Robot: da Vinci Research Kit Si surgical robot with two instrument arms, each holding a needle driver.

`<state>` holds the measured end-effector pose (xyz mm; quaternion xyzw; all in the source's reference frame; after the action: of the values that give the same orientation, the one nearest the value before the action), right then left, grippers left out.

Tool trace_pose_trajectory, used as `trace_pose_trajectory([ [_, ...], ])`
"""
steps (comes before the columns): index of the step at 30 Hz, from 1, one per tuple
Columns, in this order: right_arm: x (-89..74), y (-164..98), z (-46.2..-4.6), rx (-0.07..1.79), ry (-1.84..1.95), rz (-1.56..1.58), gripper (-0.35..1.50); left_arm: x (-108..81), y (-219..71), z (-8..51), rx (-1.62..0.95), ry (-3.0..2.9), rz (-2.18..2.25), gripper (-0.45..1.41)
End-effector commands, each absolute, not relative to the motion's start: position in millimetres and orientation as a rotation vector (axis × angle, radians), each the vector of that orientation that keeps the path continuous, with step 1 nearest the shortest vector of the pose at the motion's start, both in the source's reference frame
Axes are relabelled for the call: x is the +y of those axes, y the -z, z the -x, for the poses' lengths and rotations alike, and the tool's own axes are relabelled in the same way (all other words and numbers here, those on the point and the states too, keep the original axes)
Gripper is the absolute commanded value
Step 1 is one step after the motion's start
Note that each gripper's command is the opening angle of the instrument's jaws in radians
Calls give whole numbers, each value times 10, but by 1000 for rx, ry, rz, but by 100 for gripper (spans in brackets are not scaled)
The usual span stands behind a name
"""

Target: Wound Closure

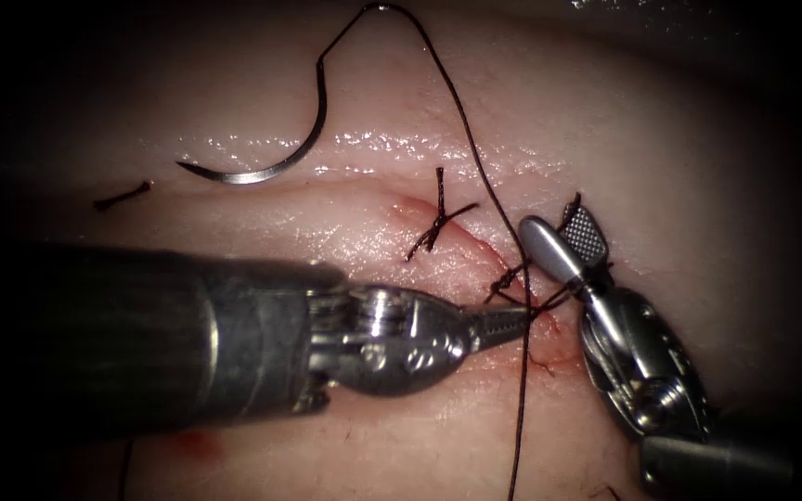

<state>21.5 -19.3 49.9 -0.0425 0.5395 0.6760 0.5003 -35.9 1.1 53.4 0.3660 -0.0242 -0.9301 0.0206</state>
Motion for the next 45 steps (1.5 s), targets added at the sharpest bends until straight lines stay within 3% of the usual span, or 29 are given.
trace_pose_trajectory([
  [1,-195,-504,-223,1304,-1632,97,46,11,-539,363,-75,2883,-1135,-45],
  [3,-196,-502,-224,1304,-1632,95,-25,12,-540,362,-73,2882,-1136,-45],
  [4,-197,-501,-224,1303,-1633,95,-35,12,-540,362,-73,2881,-1137,-45],
  [28,-209,-456,-256,1213,-1348,287,-35,131,-588,315,37,3018,-1033,-45],
  [45,-231,-468,-274,1185,-1262,213,-35,247,-611,311,153,3105,-1056,-45],
])
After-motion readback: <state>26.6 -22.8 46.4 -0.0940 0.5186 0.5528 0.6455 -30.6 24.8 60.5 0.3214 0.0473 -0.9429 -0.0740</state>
